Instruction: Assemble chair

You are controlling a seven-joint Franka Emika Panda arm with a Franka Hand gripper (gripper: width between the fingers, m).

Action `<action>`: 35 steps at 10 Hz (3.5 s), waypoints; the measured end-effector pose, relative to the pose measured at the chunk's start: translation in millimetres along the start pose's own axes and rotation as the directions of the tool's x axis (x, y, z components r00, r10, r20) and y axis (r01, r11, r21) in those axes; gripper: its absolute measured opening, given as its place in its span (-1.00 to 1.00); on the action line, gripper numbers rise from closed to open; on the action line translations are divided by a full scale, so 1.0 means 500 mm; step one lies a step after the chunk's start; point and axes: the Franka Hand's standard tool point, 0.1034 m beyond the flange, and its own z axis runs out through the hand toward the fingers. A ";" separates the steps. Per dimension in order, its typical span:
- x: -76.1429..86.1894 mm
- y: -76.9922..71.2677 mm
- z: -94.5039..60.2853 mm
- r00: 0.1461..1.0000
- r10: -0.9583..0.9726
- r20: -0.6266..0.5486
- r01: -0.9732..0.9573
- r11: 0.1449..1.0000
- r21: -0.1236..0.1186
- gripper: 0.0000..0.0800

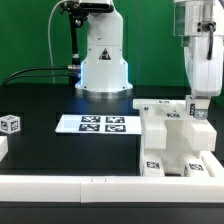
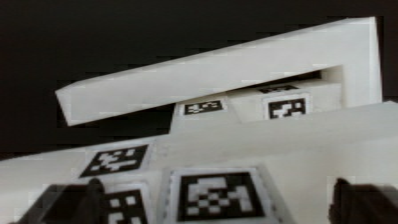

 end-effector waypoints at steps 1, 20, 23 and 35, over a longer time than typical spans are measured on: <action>0.010 -0.006 -0.012 0.999 -0.053 0.010 0.053 0.999 0.001 0.61; 0.297 0.015 -0.061 0.627 -0.779 -0.020 0.777 0.623 0.090 0.62; 0.420 0.041 -0.039 0.599 -0.799 -0.051 0.801 0.597 0.047 0.62; 0.609 0.154 -0.007 0.530 -0.848 -0.019 0.848 0.530 0.008 0.62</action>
Offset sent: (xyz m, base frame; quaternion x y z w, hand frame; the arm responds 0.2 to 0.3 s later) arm 0.0018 -0.0407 0.0462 0.0290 -0.0508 -0.1000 0.9933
